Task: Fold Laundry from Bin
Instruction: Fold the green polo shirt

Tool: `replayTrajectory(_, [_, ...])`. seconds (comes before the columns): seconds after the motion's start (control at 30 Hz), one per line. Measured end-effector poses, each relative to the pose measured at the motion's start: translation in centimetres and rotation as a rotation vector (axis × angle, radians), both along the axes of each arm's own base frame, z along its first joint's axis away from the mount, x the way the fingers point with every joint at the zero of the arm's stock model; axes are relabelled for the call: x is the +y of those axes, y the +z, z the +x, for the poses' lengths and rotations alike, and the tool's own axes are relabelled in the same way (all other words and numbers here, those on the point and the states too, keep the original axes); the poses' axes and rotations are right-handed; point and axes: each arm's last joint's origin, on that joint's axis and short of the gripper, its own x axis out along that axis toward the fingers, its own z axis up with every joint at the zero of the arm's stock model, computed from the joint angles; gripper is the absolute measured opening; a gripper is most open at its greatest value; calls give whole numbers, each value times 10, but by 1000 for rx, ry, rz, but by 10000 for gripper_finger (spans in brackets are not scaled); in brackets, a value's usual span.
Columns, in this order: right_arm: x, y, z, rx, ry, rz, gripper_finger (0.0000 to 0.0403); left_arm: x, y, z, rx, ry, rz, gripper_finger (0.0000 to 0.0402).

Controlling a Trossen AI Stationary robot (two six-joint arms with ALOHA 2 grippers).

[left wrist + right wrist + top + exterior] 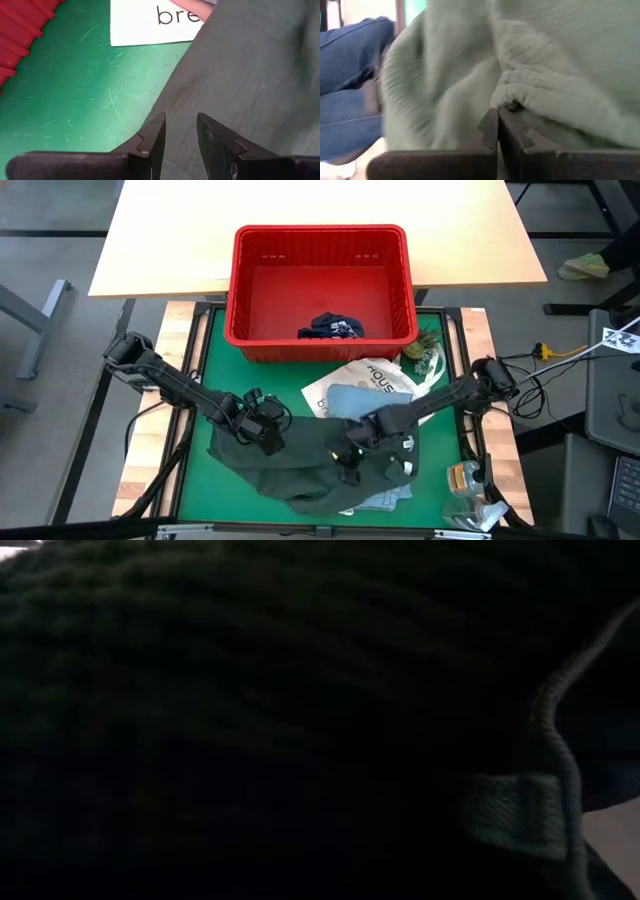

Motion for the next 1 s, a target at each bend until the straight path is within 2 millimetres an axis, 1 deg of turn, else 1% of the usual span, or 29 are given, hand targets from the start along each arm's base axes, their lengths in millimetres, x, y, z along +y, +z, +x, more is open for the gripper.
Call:
replayTrajectory(0.07, [13,0,-5,13,2,22,3,0,0,0,0,0,1,106])
replayTrajectory(0.13, [23,0,-10,32,-35,46,5,0,0,0,0,0,1,105])
replayTrajectory(0.27, [36,1,-16,64,-94,92,11,0,0,0,0,0,1,105])
replayTrajectory(0.43, [44,2,-17,59,-127,135,12,-1,0,0,0,-3,1,105])
replayTrajectory(0.57, [45,3,-17,56,-133,144,12,-1,0,-1,6,-7,-4,105])
replayTrajectory(0.73, [45,2,-17,75,-137,167,15,-1,-3,-5,85,-35,-54,105])
replayTrajectory(0.83, [46,2,-17,112,-148,209,33,-1,-4,-9,134,-44,-71,105])
replayTrajectory(1.0, [48,3,-19,157,-151,258,96,0,-5,-10,149,-45,-71,105])
